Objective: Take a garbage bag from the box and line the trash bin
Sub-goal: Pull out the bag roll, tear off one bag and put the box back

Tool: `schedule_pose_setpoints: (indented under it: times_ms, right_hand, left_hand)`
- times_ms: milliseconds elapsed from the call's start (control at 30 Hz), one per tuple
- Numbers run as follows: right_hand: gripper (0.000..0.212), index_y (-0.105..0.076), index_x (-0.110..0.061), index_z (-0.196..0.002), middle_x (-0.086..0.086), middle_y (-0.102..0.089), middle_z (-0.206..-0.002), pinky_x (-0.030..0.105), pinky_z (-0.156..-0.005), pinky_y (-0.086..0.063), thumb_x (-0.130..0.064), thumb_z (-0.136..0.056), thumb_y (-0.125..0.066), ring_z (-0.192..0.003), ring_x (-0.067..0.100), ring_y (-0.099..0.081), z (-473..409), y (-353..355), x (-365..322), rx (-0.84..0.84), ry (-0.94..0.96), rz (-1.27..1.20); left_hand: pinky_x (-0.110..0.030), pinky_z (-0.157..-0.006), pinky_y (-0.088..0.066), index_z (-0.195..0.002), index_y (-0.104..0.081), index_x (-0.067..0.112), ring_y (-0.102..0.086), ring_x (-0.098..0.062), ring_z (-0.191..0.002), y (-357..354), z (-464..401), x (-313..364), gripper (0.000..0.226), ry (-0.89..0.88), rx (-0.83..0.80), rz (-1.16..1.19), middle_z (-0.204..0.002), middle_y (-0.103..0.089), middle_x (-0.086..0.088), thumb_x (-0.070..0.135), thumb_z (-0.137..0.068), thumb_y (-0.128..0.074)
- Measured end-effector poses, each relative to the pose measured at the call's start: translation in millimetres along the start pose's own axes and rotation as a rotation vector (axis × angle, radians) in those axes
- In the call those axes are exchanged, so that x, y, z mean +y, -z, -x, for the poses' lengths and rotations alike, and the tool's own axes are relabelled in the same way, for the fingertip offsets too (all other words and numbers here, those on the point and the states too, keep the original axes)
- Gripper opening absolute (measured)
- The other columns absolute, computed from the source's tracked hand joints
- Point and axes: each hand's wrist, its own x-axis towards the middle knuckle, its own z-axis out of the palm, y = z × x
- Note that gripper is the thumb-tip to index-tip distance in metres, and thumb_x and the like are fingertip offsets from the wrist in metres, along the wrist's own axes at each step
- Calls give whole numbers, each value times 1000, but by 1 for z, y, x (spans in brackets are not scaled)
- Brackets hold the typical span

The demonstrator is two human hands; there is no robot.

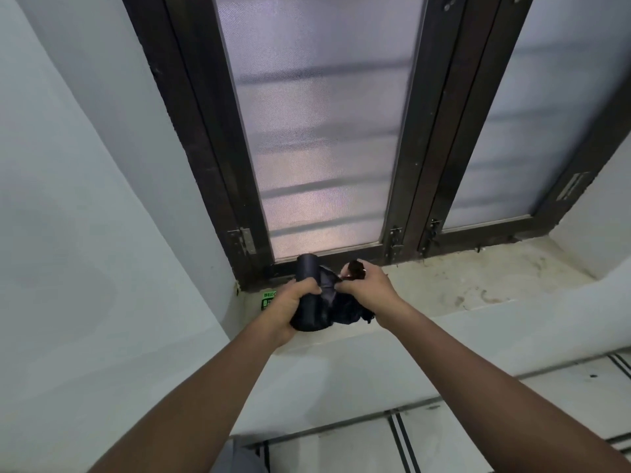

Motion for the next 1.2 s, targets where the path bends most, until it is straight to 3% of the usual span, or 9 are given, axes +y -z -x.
schedule_pose_setpoints:
  times_ms: [67, 200, 400, 500, 600, 833, 967, 1067, 1200]
  right_hand:
    - [27, -73, -24, -79, 0, -75, -86, 42, -74, -60, 0, -80, -63, -86, 27, -71, 1, 1, -1, 5, -9, 30]
    - [47, -80, -19, -72, 14, -77, -82, 28, -40, -45, 9, -82, -43, -54, 28, -65, 10, 6, -5, -55, -25, 122]
    - [11, -76, -10, -82, 21, -76, -93, 32, -50, -54, -13, -81, -66, -73, 38, -75, 11, 6, -1, 16, -113, 34]
    - [31, -67, -10, -79, 19, -77, -89, 38, -60, -58, -32, -63, -82, -78, 38, -76, 16, 3, 2, 10, -105, 19]
    - [47, -57, -16, -78, 10, -75, -86, 42, -63, -63, -36, -58, -95, -76, 30, -76, 22, -2, 4, 67, -47, 56]
    - [17, -69, -23, -82, 8, -72, -79, 23, -36, -43, -7, -85, -65, -50, 23, -63, 22, 2, 3, -3, -8, 97]
    - [32, -76, -21, -72, 9, -75, -81, 31, -47, -52, -4, -86, -52, -65, 32, -71, 23, 5, -2, -77, 7, 203]
    - [31, -79, -21, -81, 9, -76, -91, 27, -56, -56, -9, -89, -52, -79, 30, -74, 25, 7, -5, -76, -20, 217]
    - [17, -67, -18, -81, 4, -71, -82, 25, -50, -48, -32, -79, -76, -63, 18, -68, 31, 4, -6, -36, 3, 190]
  left_hand:
    - [-58, -86, -60, -126, -64, 4, -69, -46, -110, 1, 1, -1, 77, 0, 11, -6, -117, -72, -27, 20, -53, -81]
    - [-50, -83, -62, -126, -66, 5, -72, -39, -105, 6, 3, -3, 81, -49, 34, -69, -118, -74, -23, 15, -48, -87]
    - [-55, -83, -63, -124, -68, 9, -72, -40, -106, 12, 10, -6, 76, -3, 30, -74, -114, -76, -20, 11, -49, -79]
    - [-59, -86, -61, -125, -66, 9, -72, -43, -105, 11, 12, -7, 70, -13, 26, -86, -113, -76, -23, 7, -56, -79]
    - [-43, -70, -61, -121, -66, 5, -76, -36, -85, 6, 19, -6, 46, 6, -27, -61, -99, -77, -21, 5, -75, -65]
    - [-43, -72, -63, -127, -63, 13, -74, -37, -100, 0, 22, -8, 61, 21, 2, -95, -111, -77, -16, 16, -70, -84]
    - [-39, -57, -58, -123, -65, 16, -70, -37, -94, 0, 25, -5, 60, 7, 14, -138, -111, -74, -20, 11, -65, -78]
    - [-52, -68, -63, -123, -66, 7, -71, -40, -97, 3, 25, -3, 67, -6, 36, -118, -116, -73, -27, 14, -56, -74]
    - [-60, -78, -62, -120, -66, 3, -73, -45, -100, 3, 25, -5, 56, -21, 34, -116, -113, -73, -30, 10, -66, -81]
